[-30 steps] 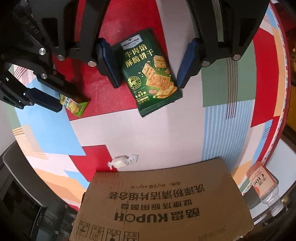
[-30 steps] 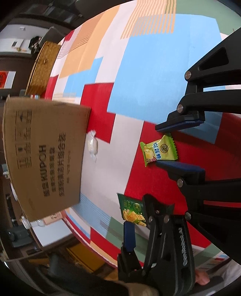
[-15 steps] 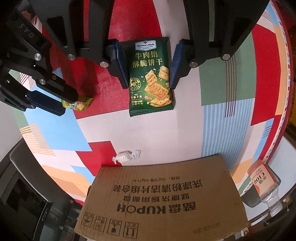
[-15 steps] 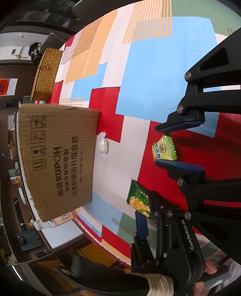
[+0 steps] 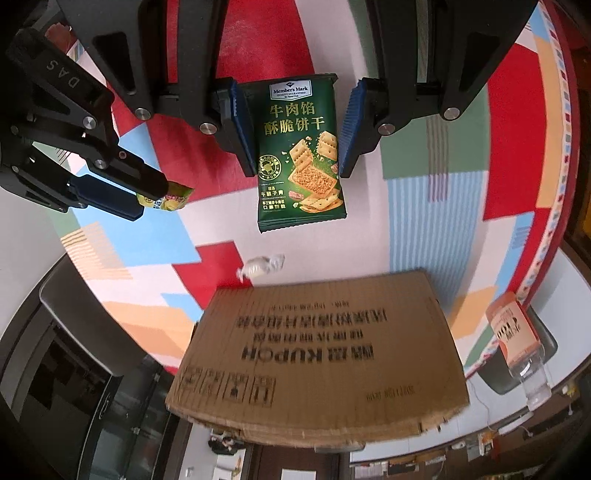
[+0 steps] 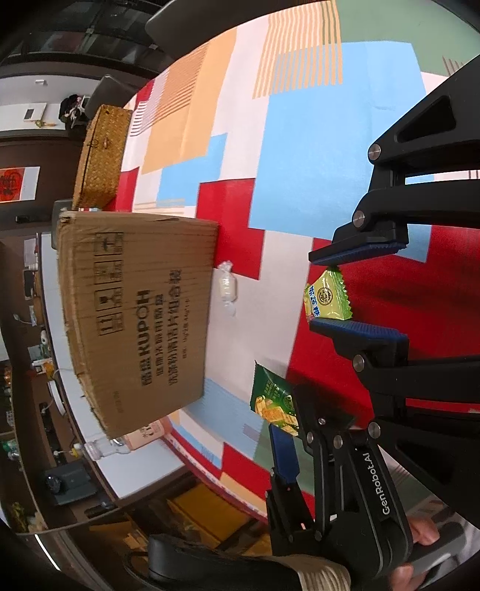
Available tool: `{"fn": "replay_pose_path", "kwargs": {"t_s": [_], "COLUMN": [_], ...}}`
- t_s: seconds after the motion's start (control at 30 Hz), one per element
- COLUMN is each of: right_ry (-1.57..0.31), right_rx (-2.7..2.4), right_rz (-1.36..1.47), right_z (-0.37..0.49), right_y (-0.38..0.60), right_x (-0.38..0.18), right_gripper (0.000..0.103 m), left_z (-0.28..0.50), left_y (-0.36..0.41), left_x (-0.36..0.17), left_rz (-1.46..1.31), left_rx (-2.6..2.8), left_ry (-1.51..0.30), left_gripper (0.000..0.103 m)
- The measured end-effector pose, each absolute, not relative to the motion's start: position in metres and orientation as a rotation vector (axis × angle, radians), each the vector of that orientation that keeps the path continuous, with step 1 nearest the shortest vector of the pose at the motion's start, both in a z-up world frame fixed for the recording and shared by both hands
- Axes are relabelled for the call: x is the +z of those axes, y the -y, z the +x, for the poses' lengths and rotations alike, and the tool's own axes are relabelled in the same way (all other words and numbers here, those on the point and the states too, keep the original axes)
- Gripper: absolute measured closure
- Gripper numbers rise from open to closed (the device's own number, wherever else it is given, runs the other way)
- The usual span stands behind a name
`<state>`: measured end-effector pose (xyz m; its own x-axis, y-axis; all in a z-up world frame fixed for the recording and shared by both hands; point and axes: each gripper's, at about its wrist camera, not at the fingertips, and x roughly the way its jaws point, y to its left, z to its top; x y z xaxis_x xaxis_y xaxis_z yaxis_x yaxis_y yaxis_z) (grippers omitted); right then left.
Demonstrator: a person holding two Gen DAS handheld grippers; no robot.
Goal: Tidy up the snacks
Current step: 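Carry the green pack and yellow-green candy over the box, then open both tools to drop the pack and candy into the box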
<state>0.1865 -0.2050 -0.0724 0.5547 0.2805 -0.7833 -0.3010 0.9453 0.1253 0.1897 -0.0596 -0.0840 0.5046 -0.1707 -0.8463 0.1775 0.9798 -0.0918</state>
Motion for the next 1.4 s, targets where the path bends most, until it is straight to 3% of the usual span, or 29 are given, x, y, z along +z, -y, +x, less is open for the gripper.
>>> {"fn": "replay_pose_path", "kwargs": {"t_s": [0.87,1.4], "right_ry": [-0.657,-0.602], "right_rx": [0.301,0.283], "right_rz": [0.009,0.009], "right_z": [0.230,0.287], "right_y": [0.185,0.181], "right_x": [0.032,0.068], "right_gripper": [0.072,0.072], "left_z": [0.225,0.278], "left_y": [0.029,0.025], "left_x": [0.038,0.073], "left_rz": [0.035,0.064], "left_rx": [-0.224,-0.223], "left_ry": [-0.690,-0.633], "left_gripper": [0.060,0.060]}}
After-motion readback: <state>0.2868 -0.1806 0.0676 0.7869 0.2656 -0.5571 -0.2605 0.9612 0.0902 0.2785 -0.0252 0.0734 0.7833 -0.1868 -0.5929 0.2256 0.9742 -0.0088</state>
